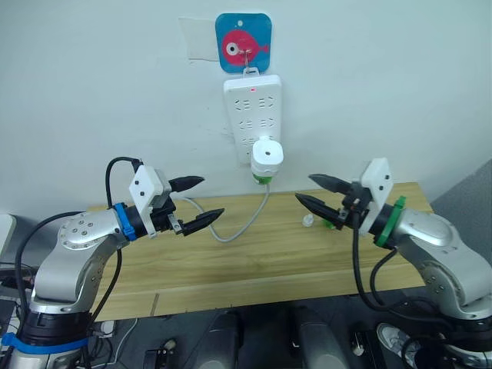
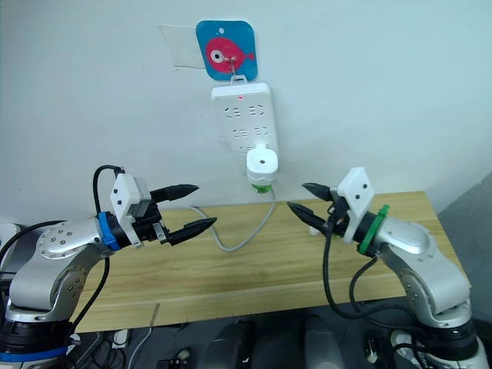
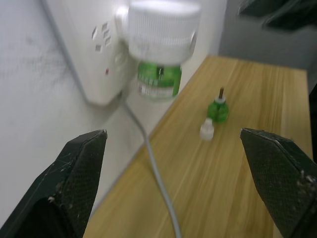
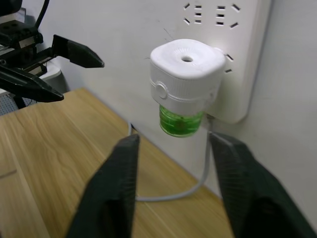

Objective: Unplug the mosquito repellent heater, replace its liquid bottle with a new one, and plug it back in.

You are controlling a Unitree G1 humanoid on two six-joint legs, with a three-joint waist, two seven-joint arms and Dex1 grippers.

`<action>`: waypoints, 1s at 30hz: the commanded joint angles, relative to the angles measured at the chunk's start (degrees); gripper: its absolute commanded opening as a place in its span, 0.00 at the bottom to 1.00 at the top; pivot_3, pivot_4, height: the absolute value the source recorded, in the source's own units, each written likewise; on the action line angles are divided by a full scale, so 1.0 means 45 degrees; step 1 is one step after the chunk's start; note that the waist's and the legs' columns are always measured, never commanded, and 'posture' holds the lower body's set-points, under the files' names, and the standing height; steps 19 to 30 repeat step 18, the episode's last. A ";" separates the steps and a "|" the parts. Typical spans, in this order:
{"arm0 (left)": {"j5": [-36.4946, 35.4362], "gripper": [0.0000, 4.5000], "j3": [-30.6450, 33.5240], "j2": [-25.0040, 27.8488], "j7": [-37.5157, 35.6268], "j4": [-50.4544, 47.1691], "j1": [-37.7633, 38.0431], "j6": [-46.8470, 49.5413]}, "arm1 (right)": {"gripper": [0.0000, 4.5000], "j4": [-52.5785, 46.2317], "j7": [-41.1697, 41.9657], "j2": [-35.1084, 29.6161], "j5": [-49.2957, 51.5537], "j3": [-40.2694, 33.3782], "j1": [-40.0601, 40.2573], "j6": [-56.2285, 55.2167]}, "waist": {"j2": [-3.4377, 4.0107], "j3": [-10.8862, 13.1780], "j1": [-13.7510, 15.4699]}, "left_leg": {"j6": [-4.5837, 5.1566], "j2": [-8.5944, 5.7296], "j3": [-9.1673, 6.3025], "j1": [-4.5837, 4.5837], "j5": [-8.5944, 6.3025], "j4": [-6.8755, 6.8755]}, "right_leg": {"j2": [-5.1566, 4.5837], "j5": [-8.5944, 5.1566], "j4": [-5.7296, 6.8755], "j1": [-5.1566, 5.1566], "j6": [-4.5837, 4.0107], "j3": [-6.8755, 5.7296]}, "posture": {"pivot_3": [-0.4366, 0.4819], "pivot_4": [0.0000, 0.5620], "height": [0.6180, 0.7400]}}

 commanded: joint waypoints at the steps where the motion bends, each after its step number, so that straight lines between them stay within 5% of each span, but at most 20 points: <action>1: 0.0178 1.00 0.0415 0.0329 0.0293 -0.0495 -0.0001 -0.0043 | 0.83 -0.0513 0.0429 -0.0333 0.0161 -0.0506 0.0463 -0.0713 | 0.0000 0.0000 0.0010 | 0.0000 0.0000 0.0001 0.0001 0.0000 0.0001 | 0.0000 0.0000 -0.0001 0.0005 0.0001 0.0000 | 0.49 0.41 1.00; 4: 0.0224 1.00 0.0370 0.0362 0.0380 -0.0515 0.0090 -0.0125 | 1.00 -0.0361 0.0111 -0.0333 0.0028 -0.0545 0.0635 -0.0700 | 0.0000 0.0000 0.0008 | 0.0000 0.0000 0.0010 0.0002 0.0000 0.0002 | -0.0002 -0.0001 -0.0003 0.0003 0.0001 0.0008 | 0.50 0.41 1.00; 14: 0.1051 1.00 0.0298 0.0199 0.0408 0.0369 0.0803 -0.1254 | 1.00 0.1504 -0.1552 0.0085 -0.0882 -0.2345 0.2137 -0.1234 | 0.0000 -0.0002 0.0054 | -0.0003 0.0000 0.0016 0.0003 0.0000 0.0003 | -0.0015 0.0000 -0.0009 0.0005 0.0000 0.0015 | 0.48 0.38 1.00; 30: 0.1187 1.00 0.0330 0.0266 0.0437 0.0910 0.1011 -0.1290 | 1.00 0.2175 -0.1466 0.0083 -0.1381 -0.2278 0.2618 -0.2068 | 0.0000 -0.0003 0.0039 | -0.0003 0.0004 0.0016 0.0002 0.0000 -0.0002 | -0.0013 0.0000 -0.0007 0.0001 -0.0002 0.0013 | 0.48 0.36 1.00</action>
